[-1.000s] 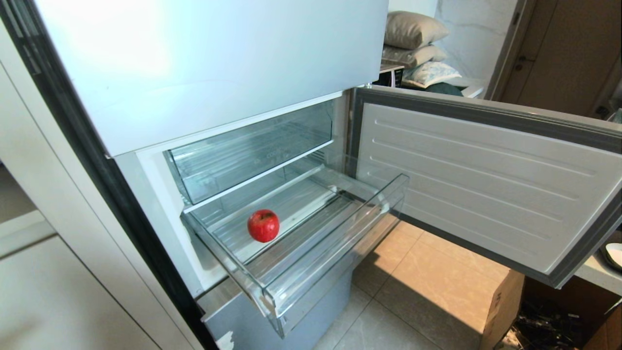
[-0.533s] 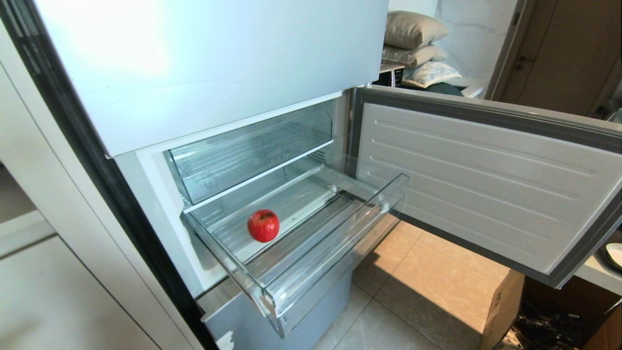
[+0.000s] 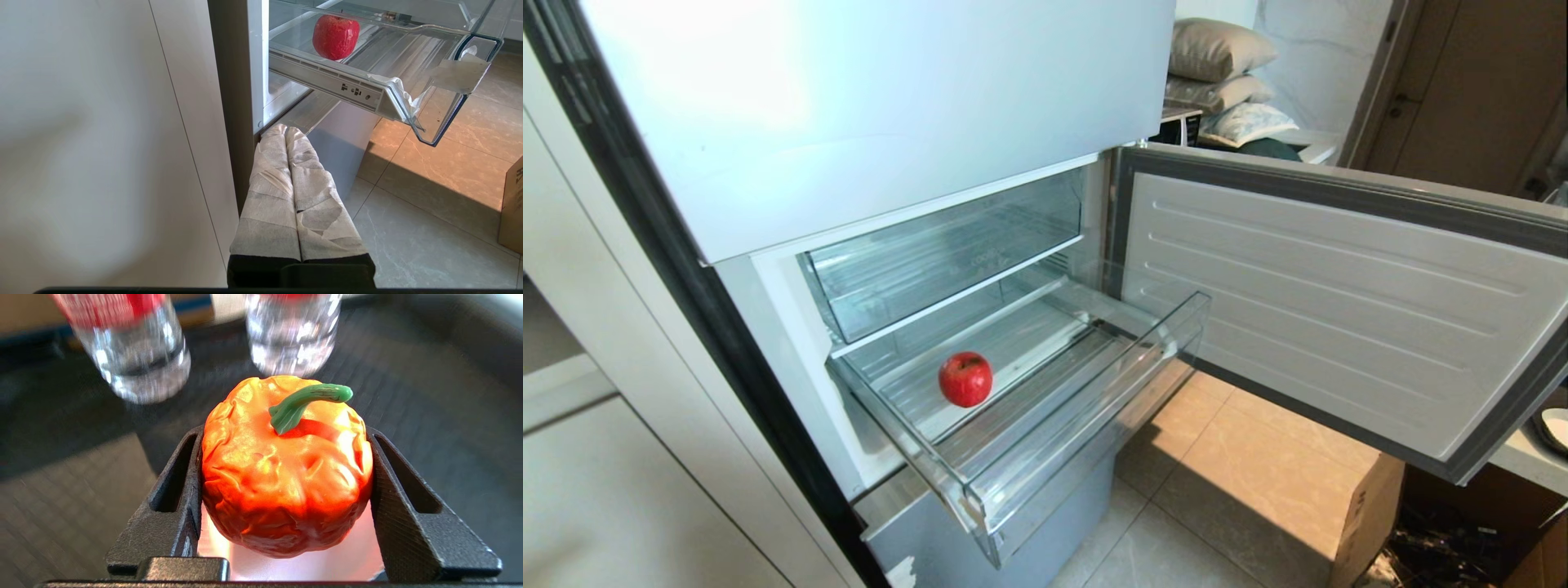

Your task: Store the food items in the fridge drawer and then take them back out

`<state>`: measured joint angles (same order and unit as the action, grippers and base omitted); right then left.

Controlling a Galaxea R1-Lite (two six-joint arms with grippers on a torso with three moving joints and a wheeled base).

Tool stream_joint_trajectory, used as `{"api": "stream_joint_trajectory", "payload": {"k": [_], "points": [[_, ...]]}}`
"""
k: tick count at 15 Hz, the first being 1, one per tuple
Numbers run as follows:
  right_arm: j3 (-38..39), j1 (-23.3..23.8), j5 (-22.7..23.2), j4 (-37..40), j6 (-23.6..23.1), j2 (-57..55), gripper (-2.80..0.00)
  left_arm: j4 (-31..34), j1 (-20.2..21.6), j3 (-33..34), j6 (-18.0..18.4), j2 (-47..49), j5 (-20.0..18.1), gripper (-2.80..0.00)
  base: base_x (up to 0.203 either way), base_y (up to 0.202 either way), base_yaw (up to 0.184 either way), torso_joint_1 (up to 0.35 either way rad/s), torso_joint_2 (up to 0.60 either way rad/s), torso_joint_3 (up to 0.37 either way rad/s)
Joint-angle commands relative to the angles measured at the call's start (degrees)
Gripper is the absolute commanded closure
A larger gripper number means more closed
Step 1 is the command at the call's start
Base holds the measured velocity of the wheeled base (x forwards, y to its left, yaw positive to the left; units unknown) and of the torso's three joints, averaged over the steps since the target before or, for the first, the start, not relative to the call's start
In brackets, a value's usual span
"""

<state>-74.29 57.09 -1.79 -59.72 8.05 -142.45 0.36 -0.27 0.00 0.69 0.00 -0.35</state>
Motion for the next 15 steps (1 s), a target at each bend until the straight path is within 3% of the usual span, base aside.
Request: {"api": "stream_joint_trajectory", "payload": {"k": [1, 5, 8, 11, 13, 15], "points": [[0.6, 0.7, -0.1, -0.4, 0.1, 3.9, 0.0, 0.0, 0.0, 0.0, 0.0, 0.1, 0.0, 0.0, 0.0, 0.0, 0.0, 0.0, 0.0, 0.0], [8.7, 2.9, -0.3, -0.3, 0.0, 17.7, 0.0, 0.0, 0.0, 0.0, 0.0, 0.1, 0.0, 0.0, 0.0, 0.0, 0.0, 0.0, 0.0, 0.0], [22.5, 5.1, 0.5, -1.0, -3.6, 32.7, 0.0, 0.0, 0.0, 0.0, 0.0, 0.1, 0.0, 0.0, 0.0, 0.0, 0.0, 0.0, 0.0, 0.0], [37.6, 6.2, 4.2, -1.9, -6.5, 49.5, 0.0, 0.0, 0.0, 0.0, 0.0, 0.1, 0.0, 0.0, 0.0, 0.0, 0.0, 0.0, 0.0, 0.0], [47.4, 3.7, 6.9, -1.7, -7.4, 61.4, 0.0, 0.0, 0.0, 0.0, 0.0, 0.1, 0.0, 0.0, 0.0, 0.0, 0.0, 0.0, 0.0, 0.0], [55.4, -6.5, 8.0, 1.7, -7.8, 70.4, 0.0, 0.0, 0.0, 0.0, 0.0, 0.1, 0.0, 0.0, 0.0, 0.0, 0.0, 0.0, 0.0, 0.0]]}}
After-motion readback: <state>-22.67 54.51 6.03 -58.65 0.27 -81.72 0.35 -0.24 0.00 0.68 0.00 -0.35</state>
